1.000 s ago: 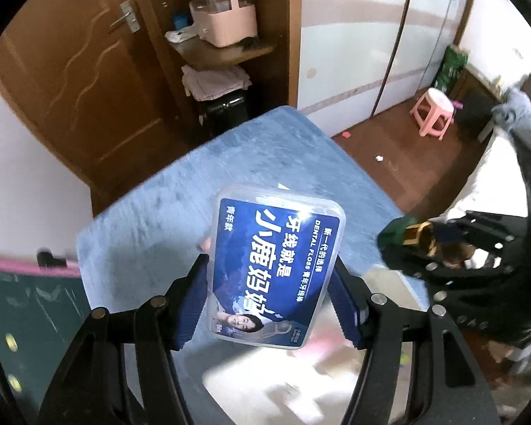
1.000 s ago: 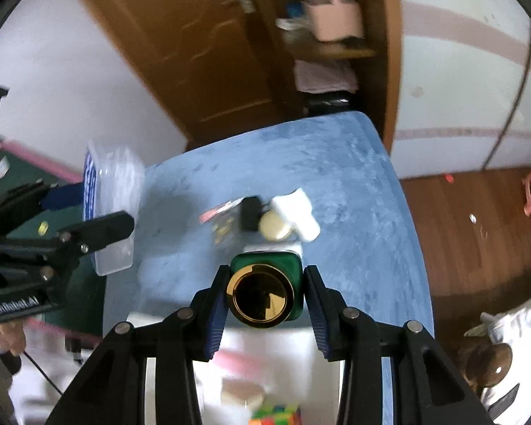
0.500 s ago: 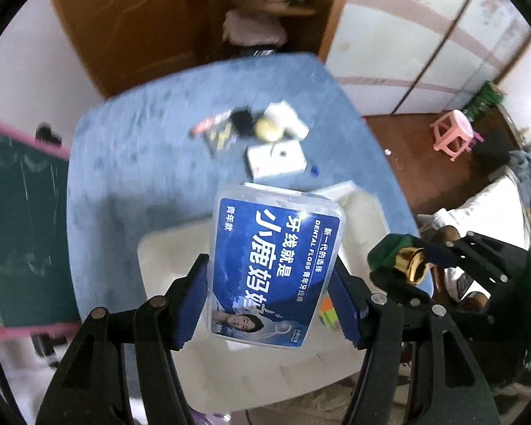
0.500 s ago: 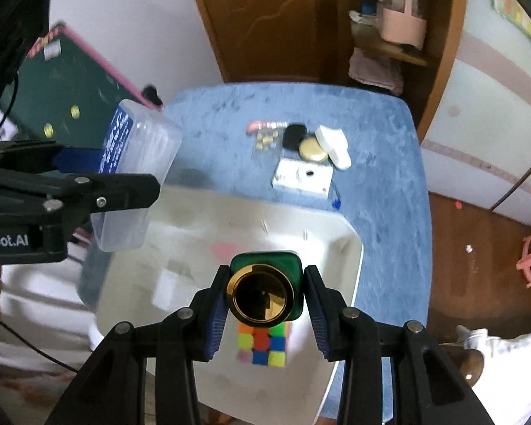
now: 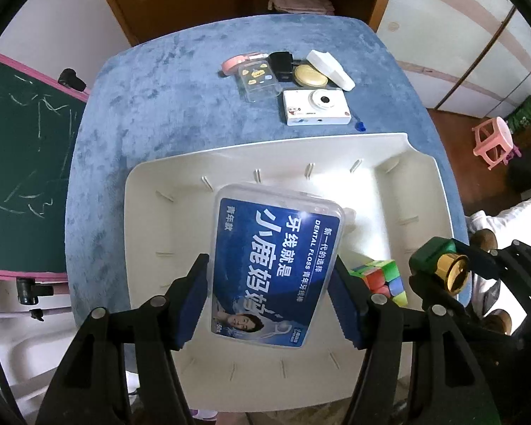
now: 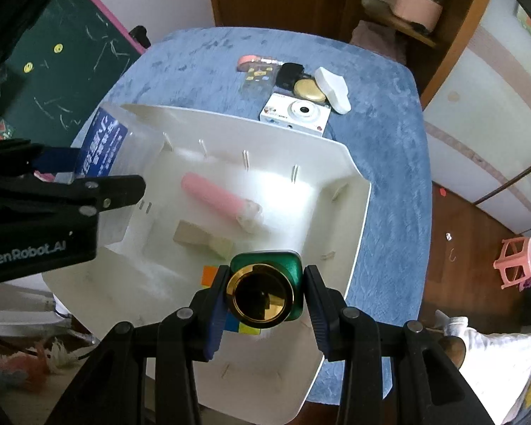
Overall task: Organize rigid objects
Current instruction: 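Carry the floss box into the tray with the left tool while the right tool drops the bottle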
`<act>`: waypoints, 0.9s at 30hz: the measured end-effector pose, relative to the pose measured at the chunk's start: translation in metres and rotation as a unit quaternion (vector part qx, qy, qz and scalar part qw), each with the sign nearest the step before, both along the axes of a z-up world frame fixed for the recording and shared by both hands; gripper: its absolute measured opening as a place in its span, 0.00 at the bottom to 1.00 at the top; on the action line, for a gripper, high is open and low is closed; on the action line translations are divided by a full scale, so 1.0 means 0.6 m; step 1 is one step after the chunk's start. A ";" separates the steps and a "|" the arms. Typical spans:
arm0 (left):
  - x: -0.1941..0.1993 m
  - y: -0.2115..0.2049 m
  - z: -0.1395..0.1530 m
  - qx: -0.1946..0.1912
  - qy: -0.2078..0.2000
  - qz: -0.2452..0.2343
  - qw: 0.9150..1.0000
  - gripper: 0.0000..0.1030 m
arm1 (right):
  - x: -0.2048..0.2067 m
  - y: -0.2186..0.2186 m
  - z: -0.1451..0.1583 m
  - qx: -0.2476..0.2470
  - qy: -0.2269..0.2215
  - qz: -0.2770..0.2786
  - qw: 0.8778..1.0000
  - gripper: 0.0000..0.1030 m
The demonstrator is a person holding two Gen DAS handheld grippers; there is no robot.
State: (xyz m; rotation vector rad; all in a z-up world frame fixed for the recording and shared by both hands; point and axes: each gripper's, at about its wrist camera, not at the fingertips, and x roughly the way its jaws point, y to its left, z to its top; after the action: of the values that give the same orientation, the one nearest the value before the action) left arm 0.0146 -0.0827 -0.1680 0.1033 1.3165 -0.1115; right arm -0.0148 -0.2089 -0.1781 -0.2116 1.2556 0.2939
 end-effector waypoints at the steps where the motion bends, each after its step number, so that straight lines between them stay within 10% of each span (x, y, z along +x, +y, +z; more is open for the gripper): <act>1: -0.002 -0.002 -0.003 0.004 -0.001 -0.001 1.000 0.66 | -0.001 0.001 -0.003 -0.003 0.001 0.002 1.000 0.40; 14: -0.004 -0.011 -0.007 0.011 0.007 -0.004 1.000 0.67 | 0.003 0.001 -0.009 -0.009 0.007 0.006 1.000 0.41; 18: -0.002 -0.007 -0.003 -0.002 0.008 -0.002 1.000 0.70 | 0.000 0.003 0.006 -0.010 -0.019 0.010 1.000 0.65; 27: -0.009 -0.013 0.024 -0.009 -0.030 -0.015 0.999 0.80 | -0.003 0.006 0.022 -0.006 -0.039 0.012 0.999 0.65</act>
State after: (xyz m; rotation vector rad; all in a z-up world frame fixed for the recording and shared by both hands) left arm 0.0091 -0.0904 -0.1534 0.1102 1.2549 -0.1447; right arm -0.0169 -0.2054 -0.1650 -0.2464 1.1784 0.2951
